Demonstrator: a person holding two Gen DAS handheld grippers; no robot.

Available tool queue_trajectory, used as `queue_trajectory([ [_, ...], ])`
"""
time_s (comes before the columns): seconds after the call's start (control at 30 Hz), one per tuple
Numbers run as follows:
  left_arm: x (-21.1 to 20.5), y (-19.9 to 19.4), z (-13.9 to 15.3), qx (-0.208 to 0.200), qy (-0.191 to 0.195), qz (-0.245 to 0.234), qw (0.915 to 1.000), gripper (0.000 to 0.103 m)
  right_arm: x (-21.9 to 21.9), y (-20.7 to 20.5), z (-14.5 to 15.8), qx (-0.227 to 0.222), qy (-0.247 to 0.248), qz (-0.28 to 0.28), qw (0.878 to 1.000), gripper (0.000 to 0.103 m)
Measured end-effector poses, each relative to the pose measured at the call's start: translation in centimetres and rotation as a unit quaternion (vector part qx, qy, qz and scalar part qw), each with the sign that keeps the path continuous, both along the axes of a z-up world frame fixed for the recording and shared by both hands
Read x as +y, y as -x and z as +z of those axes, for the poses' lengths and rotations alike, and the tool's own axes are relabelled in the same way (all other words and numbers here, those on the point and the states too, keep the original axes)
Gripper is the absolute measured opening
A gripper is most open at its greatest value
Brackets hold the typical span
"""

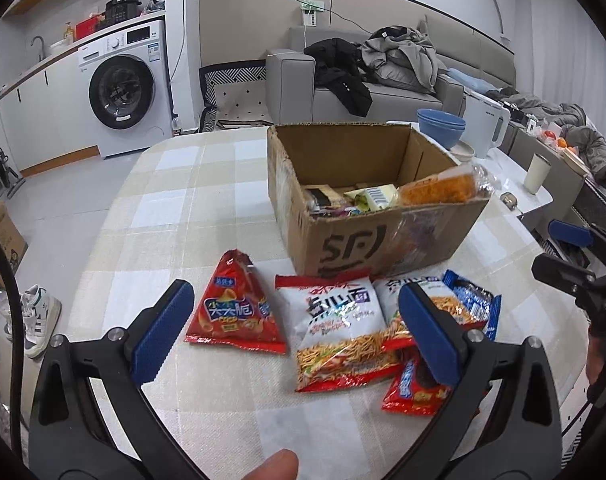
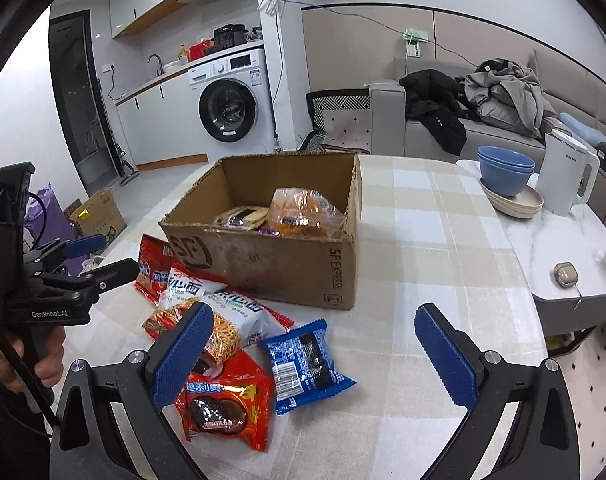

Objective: Organize snacks
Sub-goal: 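Lower both packs into the cardboard box and open both tools, then move both tools back toward the remaining snack packets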

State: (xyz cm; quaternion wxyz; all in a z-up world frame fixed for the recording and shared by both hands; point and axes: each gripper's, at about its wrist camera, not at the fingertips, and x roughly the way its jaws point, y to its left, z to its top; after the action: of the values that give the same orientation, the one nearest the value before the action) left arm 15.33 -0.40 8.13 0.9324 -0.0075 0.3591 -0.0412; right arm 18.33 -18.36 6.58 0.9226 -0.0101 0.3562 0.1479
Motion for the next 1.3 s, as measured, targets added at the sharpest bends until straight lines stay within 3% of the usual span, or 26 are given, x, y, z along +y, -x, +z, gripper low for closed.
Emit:
queue_trajectory([
  [0.13,0.3,0.5,-0.1,-0.006,-0.023,0.011,0.9997,0.102,0.3,-0.2,-0.8,0.011,0.006,0.0,1.0,0.103],
  [0.43,2.8,-0.8,-1.2,0.014,-0.013,0.037,0.9992,0.102,0.4,-1.0,-3.2,0.054,0.03,0.007,0.998,0.102],
  [0.73,5.3,-3.6,-4.4,0.045,-0.016,0.069,0.9965,0.102,0.3,-2.0,-6.0,0.099,0.065,0.013,0.993,0.102],
  [1.3,7.6,-8.1,-9.4,0.077,0.008,0.074,0.9943,0.102,0.5,-2.4,-7.4,0.118,0.069,0.025,0.99,0.102],
])
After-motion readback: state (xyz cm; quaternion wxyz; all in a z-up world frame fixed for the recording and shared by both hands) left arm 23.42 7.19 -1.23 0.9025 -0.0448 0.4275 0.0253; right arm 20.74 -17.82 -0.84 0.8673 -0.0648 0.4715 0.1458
